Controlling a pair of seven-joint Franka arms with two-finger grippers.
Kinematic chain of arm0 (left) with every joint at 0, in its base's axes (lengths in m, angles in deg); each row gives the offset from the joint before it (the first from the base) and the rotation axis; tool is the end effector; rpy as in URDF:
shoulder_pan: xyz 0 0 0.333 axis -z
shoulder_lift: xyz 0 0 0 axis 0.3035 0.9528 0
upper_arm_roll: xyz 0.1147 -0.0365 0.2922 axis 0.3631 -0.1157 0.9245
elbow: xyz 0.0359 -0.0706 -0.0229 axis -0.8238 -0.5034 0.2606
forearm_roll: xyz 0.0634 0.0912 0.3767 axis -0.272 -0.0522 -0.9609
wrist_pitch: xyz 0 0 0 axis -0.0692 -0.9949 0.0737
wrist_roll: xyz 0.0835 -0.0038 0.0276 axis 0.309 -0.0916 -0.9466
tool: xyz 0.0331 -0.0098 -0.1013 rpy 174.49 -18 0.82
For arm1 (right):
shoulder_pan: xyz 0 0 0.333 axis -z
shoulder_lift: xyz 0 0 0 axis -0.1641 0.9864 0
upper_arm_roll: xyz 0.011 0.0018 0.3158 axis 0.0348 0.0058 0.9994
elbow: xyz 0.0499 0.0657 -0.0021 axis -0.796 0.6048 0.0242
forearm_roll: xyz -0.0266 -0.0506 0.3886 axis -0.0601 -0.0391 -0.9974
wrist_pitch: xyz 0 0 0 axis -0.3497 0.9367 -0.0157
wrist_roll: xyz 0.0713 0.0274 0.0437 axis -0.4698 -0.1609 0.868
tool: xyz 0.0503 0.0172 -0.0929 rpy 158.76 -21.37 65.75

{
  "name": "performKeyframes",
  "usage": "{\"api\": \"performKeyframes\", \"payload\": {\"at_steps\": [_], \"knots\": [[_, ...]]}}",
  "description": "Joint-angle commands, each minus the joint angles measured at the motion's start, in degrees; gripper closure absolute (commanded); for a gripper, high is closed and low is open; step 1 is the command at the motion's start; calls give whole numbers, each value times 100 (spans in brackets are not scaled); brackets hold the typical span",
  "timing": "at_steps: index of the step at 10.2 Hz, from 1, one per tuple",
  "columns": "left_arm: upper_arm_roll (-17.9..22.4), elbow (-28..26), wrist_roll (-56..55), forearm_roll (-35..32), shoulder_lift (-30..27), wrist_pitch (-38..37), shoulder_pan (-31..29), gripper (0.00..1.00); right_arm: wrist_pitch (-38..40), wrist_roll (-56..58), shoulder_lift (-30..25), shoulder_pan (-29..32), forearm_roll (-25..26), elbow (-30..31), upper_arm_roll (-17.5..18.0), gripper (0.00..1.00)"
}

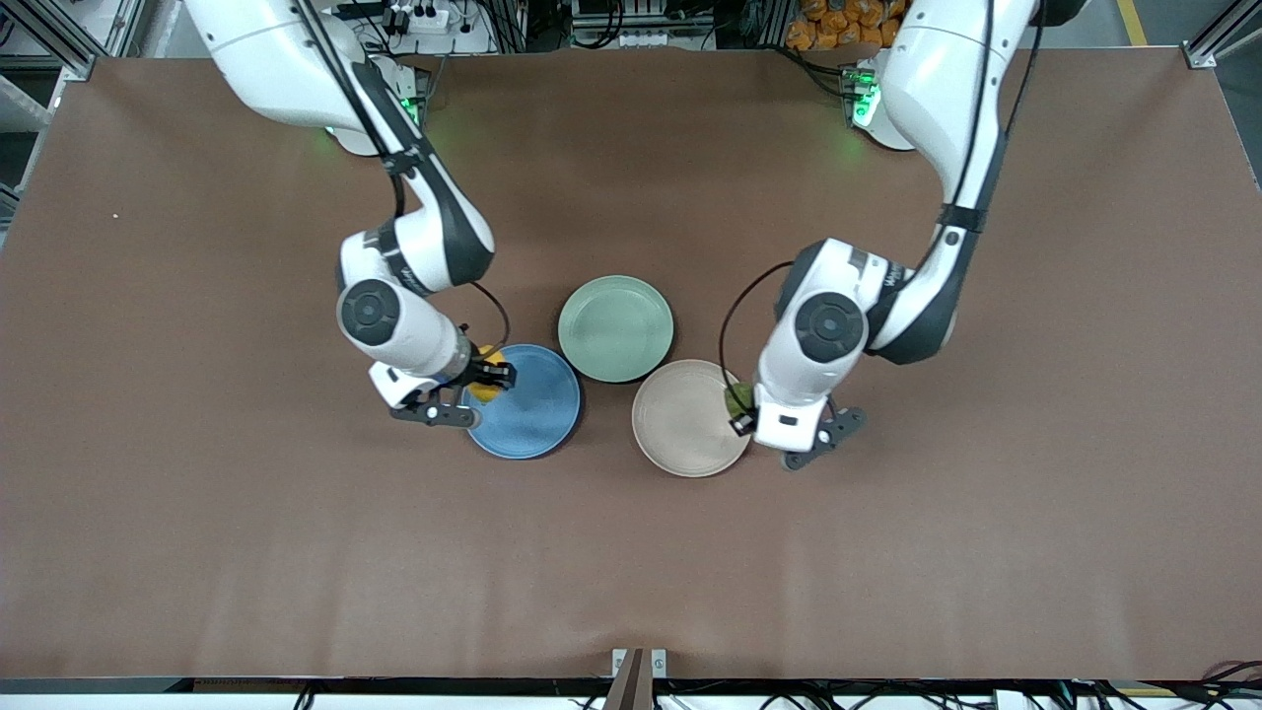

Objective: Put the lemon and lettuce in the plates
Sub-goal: 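Carry the lemon over the blue plate while the left gripper carries lettuce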

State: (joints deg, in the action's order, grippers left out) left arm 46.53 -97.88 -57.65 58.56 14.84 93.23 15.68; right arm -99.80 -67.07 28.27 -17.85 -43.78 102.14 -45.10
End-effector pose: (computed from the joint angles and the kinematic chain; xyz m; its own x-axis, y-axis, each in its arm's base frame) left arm 0.6151 -0.3650 0.2872 0.8441 0.5360 0.0102 0.5346 -0.8431 0.0581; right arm 0.5818 0.2831 0.2434 0.9869 -0.1394 -0.0813 -0.1472 -0.9841 -0.0995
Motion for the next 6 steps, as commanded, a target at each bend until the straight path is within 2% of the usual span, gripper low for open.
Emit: {"api": "performKeyframes", "payload": {"at_steps": [1,3,4,5,6], "knots": [[56,41,-169,173,90,357,285,100,-159,-73,441,-144,-99,-382,-115,100],[-92,50,-151,191,152,438,304,100,-240,-73,530,-153,-99,-391,-150,97],[-111,50,-151,200,152,447,304,54,-257,-73,565,-162,-99,-400,-159,95],[-102,50,-125,226,152,447,313,1,-345,-81,609,-180,-99,-400,-159,93],[-102,41,-151,217,152,447,330,0,-441,-151,679,-232,-99,-400,-159,92]]}}
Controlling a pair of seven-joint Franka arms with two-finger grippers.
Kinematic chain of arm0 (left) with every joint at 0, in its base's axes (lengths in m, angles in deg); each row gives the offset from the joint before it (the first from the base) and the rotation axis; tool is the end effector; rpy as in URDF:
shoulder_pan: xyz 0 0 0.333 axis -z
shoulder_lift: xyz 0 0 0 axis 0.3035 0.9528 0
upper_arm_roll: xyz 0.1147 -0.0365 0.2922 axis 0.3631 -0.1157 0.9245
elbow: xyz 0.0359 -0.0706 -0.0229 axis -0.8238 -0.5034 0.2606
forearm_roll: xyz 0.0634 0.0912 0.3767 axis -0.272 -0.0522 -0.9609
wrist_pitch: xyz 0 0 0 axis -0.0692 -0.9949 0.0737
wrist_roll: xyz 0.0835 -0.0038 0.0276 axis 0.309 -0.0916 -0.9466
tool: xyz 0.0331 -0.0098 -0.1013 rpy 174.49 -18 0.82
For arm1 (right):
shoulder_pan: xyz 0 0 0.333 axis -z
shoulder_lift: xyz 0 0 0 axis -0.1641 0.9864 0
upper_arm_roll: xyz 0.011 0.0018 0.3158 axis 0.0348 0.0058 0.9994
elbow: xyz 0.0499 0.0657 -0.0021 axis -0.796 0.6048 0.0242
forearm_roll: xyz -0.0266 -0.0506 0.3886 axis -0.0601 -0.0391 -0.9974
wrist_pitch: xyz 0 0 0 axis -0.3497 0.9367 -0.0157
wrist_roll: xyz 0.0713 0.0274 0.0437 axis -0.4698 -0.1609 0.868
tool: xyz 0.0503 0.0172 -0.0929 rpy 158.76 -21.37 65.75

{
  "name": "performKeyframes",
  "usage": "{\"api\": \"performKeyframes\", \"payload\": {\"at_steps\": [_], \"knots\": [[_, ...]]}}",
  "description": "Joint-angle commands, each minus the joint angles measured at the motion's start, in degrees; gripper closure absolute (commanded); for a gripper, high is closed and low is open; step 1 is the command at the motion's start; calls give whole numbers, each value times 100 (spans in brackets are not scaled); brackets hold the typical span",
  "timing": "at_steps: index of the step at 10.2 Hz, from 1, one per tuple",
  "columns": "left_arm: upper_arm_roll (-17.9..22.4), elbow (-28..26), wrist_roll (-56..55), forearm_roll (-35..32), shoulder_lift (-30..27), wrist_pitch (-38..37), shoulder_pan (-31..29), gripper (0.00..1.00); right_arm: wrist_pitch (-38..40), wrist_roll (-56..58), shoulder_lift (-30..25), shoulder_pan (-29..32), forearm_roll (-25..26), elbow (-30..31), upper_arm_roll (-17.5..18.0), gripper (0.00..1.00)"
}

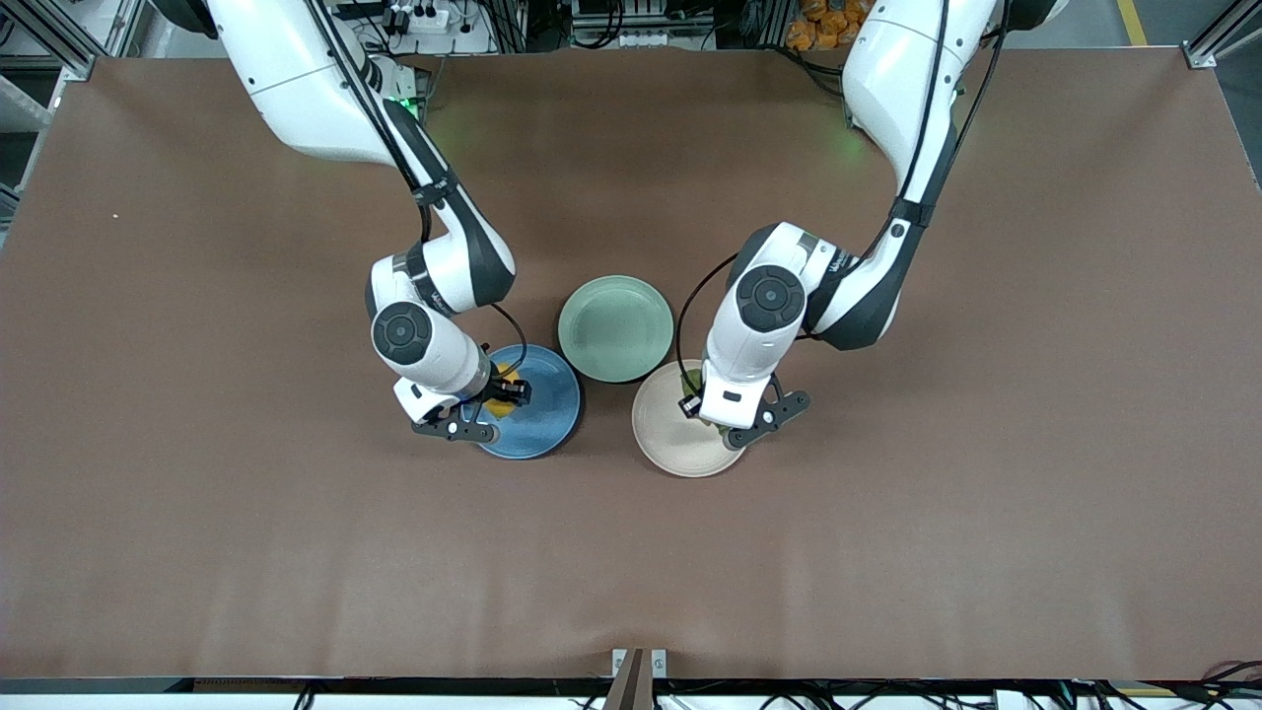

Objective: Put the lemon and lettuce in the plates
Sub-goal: 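Open the right gripper over the blue plate while the left releases lettuce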

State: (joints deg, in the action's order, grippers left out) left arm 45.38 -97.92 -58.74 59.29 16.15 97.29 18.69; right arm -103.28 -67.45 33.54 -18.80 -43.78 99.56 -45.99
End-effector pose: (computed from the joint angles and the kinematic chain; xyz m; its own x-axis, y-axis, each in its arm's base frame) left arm 0.5932 -0.4098 0.2770 0.8646 0.5023 0.0122 0.4982 -0.8602 0.1087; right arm 0.5921 0.2880 0.2073 0.9870 -0.1493 -0.0599 -0.1543 -0.9839 -0.0900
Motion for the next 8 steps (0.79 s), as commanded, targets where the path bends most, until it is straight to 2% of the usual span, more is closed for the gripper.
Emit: {"api": "performKeyframes", "payload": {"at_steps": [1,2,3,5,6,8], "knots": [[13,45,-15,118,4,42,29,0,-137,-149,196,-163,-99,-150,-70,79],[22,45,11,65,-31,33,20,0,-129,-219,197,-172,-99,-159,-70,58],[31,37,46,56,-49,-2,-32,0,-128,-254,197,-164,-99,-159,-70,45],[75,45,134,47,-75,-195,-329,0,-120,-298,179,-164,-99,-167,-96,29],[75,45,369,47,-136,-335,-583,0,-41,-359,162,-164,-116,-307,-166,25],[75,45,1001,47,-224,-625,-1084,0,91,-404,118,-172,-117,-370,-202,0]]}}
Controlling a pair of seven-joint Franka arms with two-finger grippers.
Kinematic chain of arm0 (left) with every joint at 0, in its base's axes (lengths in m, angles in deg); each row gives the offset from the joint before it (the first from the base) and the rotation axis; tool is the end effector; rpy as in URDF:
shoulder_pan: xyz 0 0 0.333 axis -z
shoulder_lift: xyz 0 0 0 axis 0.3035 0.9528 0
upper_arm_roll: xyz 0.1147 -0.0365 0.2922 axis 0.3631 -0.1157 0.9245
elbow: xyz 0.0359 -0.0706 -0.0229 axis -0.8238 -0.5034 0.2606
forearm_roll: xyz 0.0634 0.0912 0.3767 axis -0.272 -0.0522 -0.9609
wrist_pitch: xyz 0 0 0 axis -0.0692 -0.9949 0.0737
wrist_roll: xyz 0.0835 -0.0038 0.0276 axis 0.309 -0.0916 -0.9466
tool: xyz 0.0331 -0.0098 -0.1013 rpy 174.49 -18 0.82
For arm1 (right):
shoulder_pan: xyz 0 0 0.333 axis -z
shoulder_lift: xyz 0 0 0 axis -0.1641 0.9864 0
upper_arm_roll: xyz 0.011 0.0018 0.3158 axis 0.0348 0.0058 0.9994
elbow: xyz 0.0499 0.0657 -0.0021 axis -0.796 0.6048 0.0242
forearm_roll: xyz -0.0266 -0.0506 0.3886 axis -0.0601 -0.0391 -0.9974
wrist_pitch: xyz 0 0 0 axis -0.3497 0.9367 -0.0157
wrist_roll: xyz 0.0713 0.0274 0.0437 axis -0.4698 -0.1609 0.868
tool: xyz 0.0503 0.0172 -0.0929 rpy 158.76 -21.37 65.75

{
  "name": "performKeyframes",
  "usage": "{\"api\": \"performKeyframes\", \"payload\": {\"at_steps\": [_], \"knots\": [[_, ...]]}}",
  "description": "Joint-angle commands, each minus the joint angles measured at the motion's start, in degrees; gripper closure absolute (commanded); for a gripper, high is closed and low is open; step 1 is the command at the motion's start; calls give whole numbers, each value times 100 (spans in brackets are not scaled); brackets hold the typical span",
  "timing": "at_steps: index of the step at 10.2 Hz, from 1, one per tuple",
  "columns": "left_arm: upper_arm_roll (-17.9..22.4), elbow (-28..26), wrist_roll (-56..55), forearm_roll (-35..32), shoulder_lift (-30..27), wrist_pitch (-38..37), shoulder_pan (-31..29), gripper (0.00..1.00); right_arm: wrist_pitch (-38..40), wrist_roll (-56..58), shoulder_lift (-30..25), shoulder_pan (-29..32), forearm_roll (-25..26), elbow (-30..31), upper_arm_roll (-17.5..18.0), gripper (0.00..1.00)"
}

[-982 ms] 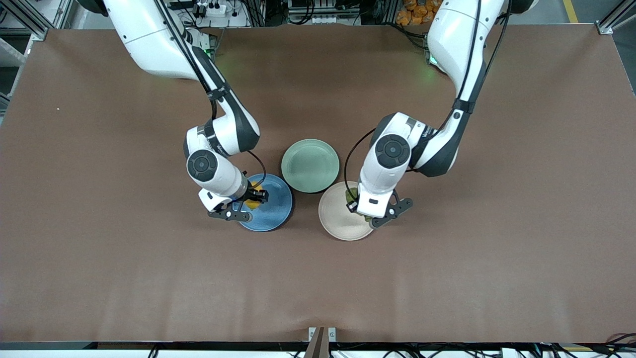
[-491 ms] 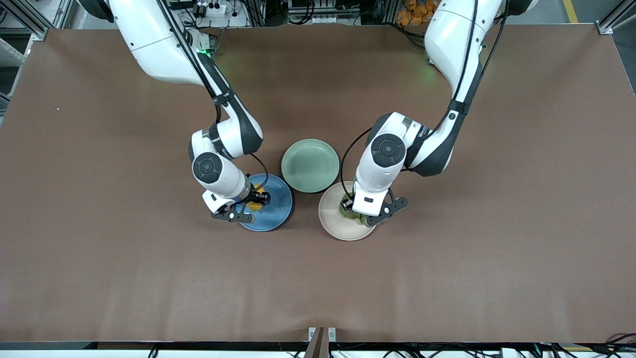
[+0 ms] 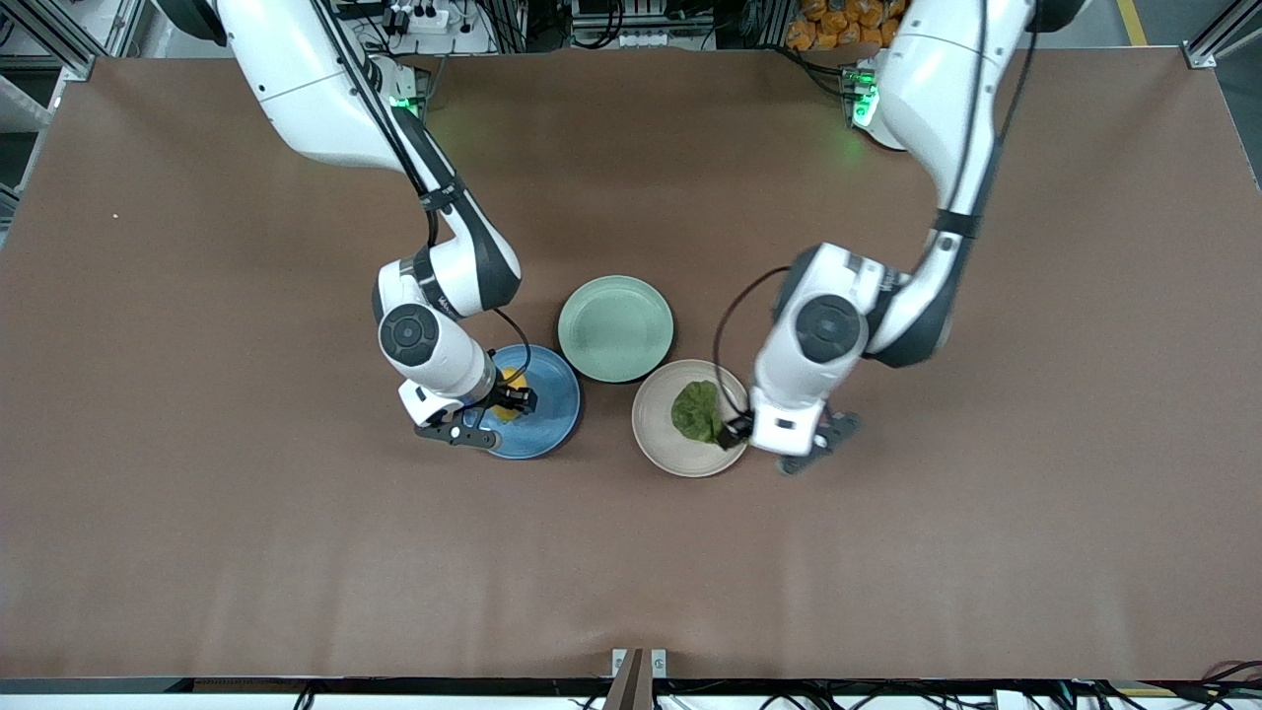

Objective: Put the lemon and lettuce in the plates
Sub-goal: 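Open the right gripper over the blue plate while the left releases lettuce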

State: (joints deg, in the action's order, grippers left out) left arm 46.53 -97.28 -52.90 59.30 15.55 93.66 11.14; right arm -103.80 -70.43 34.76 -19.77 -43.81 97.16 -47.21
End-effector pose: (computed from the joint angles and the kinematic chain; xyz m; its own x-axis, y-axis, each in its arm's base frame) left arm 0.6443 -0.3169 0.2839 0.8422 0.5391 0.0097 0.5373 -0.8407 0.0672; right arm 0.6037 0.2921 0.2116 0.9792 -0.2004 -0.0318 -0.2025 -0.9748 -0.0938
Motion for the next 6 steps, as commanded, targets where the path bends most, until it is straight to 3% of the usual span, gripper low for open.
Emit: {"api": "performKeyframes", "payload": {"at_steps": [1,3,6], "knots": [[-40,-19,646,47,-183,-351,-549,0,143,-89,-57,-76,-114,-147,-80,0],[-40,-19,980,29,-209,-570,-1042,0,378,-89,-145,-67,-122,-313,-176,0],[-49,-54,2200,-225,-323,-956,-1841,0,1431,130,-487,169,-53,-665,-256,0]]}}
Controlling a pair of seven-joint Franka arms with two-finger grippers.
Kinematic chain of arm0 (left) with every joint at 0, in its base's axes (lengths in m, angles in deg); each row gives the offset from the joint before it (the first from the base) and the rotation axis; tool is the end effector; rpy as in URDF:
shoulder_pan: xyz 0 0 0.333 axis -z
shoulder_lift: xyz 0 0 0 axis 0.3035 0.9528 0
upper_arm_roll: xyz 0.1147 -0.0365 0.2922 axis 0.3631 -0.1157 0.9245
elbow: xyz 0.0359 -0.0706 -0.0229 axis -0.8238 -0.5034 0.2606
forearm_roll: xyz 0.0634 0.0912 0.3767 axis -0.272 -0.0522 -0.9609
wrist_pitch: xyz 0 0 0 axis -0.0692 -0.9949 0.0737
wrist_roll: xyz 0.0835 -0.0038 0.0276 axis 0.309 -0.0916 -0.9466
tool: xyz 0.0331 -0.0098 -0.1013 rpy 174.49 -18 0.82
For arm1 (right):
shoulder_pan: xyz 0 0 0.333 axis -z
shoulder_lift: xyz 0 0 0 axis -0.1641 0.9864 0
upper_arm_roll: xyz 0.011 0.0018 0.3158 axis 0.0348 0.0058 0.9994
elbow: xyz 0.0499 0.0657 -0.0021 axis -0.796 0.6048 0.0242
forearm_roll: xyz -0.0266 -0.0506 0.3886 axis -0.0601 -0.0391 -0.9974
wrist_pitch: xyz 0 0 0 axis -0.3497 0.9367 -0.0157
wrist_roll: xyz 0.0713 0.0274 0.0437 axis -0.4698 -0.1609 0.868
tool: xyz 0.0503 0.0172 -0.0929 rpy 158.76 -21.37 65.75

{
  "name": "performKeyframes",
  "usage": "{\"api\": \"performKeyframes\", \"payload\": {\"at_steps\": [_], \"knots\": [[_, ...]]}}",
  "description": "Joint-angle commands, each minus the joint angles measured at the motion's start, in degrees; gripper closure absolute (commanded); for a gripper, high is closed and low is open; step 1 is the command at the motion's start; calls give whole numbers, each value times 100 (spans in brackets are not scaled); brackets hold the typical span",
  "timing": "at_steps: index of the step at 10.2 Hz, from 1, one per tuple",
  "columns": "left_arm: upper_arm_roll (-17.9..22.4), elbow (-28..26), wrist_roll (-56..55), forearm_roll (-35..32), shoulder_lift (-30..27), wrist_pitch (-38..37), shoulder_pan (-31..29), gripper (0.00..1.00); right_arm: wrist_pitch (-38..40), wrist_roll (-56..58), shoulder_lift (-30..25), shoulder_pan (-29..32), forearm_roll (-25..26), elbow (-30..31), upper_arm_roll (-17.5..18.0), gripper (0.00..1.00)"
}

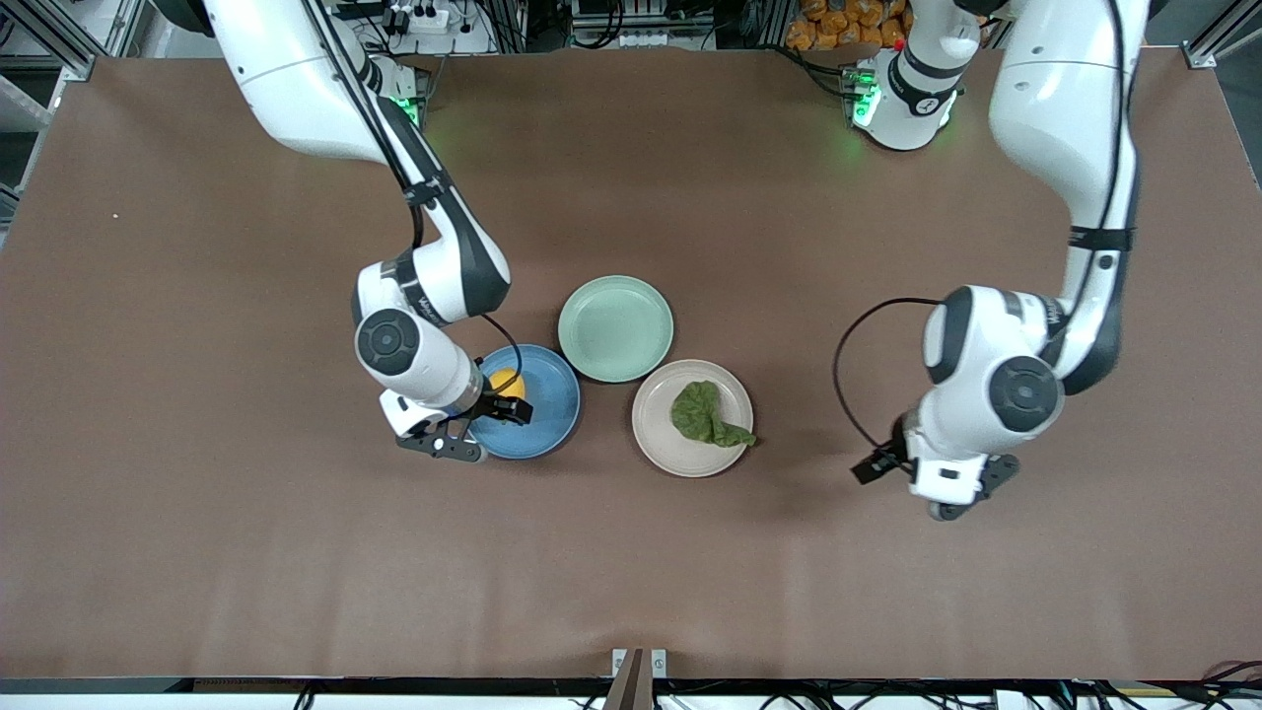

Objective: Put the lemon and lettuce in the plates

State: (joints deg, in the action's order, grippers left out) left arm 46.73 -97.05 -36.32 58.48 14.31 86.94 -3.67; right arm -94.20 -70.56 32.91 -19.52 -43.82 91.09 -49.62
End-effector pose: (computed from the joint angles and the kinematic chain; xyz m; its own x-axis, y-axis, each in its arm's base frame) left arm 0.6941 -0.1379 0.2907 0.8617 0.5063 -0.0343 0.5064 -0.8623 -0.0058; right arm 0.6292 0.2795 0.2653 0.9742 -0.2197 -0.0525 -0.2234 -0.9716 -0.0785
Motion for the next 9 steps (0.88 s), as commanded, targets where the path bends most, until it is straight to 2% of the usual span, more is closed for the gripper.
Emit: {"api": "performKeyframes", "payload": {"at_steps": [1,3,6,9], "knots": [[-69,-112,990,-144,-269,-521,-554,0,771,501,-520,320,-51,-50,-14,0],[-78,-435,1240,-153,-531,-1005,-758,0,1412,1240,-916,724,-25,-7,-23,0],[-96,-1892,1704,-153,-1733,-1015,-907,0,2134,2041,-1347,1444,281,115,21,0],[-105,-2686,2004,-153,-2614,-1015,-1013,0,2355,2411,-1804,2025,808,344,109,0]]}}
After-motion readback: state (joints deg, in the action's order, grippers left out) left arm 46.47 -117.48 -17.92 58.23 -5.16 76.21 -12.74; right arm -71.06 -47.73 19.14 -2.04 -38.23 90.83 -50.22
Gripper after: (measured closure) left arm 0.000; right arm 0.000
